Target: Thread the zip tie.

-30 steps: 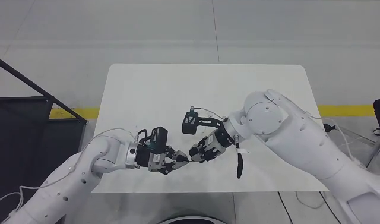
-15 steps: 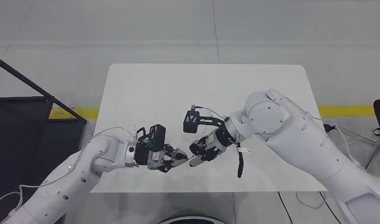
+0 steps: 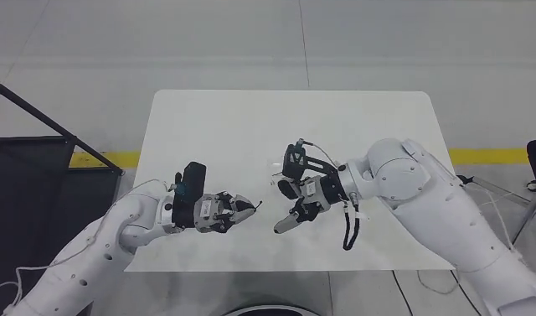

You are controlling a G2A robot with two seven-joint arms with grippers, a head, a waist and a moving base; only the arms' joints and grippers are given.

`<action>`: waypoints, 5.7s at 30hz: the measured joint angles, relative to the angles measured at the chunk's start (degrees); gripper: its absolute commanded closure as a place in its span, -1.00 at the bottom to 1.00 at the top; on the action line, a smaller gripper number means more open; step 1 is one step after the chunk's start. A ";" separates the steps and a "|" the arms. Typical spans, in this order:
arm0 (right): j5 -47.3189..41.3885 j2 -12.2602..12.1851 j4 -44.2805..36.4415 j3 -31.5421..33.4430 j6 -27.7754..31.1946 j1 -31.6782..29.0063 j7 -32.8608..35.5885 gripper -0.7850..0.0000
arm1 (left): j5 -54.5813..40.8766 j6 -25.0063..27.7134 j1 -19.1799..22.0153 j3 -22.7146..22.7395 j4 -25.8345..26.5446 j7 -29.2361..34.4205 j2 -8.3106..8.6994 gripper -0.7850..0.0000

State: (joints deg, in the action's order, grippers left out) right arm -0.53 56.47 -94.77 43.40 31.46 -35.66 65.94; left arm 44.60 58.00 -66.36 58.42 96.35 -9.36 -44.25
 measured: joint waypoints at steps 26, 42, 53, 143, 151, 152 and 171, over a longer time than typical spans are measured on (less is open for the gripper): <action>5.56 -0.67 -1.43 2.94 5.10 -7.01 -11.28 -0.89 | -7.70 -3.47 -0.55 -1.13 -0.73 -4.04 -2.14 1.00; 8.19 1.59 1.08 -0.42 8.79 -8.19 -21.16 0.08 | -9.09 -3.48 0.80 -2.98 -2.55 -5.48 -5.19 1.00; 6.94 3.14 3.83 -2.19 8.74 -6.82 -22.07 0.33 | -10.51 -3.77 1.39 -2.66 -4.10 -5.66 -6.84 1.00; 10.85 3.50 -0.13 3.12 6.47 -9.05 -10.33 1.00 | -25.22 0.00 1.17 -0.95 -5.77 14.09 -7.43 0.33; 10.94 3.55 0.01 2.94 6.46 -8.96 -10.16 1.00 | -25.11 0.00 2.44 -2.70 -6.37 13.25 -7.16 0.46; 10.95 3.57 0.05 2.88 6.39 -8.92 -10.13 1.00 | -25.05 0.00 2.57 -2.94 -6.38 13.11 -7.11 0.46; 11.03 3.88 0.70 2.23 5.57 -8.29 -10.08 1.00 | -24.08 0.00 4.17 -5.25 -7.15 10.19 -6.32 0.59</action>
State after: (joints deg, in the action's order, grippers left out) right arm 10.50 60.36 -94.07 45.63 37.03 -43.95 55.86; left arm 20.52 58.00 -62.19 53.16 89.20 0.83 -50.57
